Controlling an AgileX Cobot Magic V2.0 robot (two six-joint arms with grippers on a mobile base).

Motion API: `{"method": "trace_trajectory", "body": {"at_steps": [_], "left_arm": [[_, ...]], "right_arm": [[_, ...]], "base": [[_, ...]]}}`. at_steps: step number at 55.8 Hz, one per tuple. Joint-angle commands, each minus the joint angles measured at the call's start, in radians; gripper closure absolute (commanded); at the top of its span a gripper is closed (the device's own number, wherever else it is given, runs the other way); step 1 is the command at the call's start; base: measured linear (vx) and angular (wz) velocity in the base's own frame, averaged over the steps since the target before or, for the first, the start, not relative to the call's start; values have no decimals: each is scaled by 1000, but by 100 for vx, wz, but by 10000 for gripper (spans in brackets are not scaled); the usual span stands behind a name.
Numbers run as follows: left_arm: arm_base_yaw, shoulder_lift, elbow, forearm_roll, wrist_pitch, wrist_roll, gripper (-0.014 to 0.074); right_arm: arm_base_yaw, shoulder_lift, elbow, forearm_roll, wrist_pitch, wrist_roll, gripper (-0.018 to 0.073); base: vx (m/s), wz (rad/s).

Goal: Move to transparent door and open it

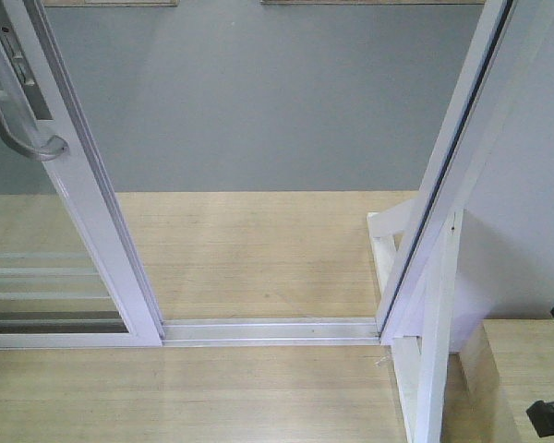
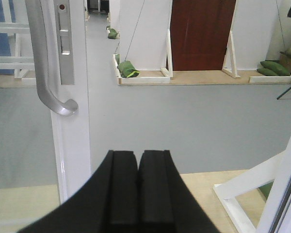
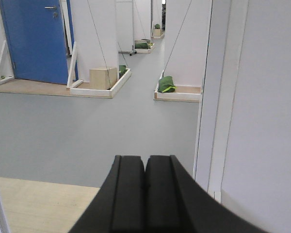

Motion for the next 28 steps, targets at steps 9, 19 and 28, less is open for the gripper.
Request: {"method": "trace_trajectory", "body": {"at_steps": [9,19,28], "left_arm": [[-2,-15,-23,-4,-84,0,596],[-2,-15,-23,-4,-84,0,596],[-2,-15,-23,-4,-84,0,596]], "right_arm": [[-5,-15,2,-8,-77,-9,565],[-5,-15,2,-8,-77,-9,565],[-5,-15,2,-8,-77,-9,565]], "base": [[0,0],[0,0],[0,0]]}}
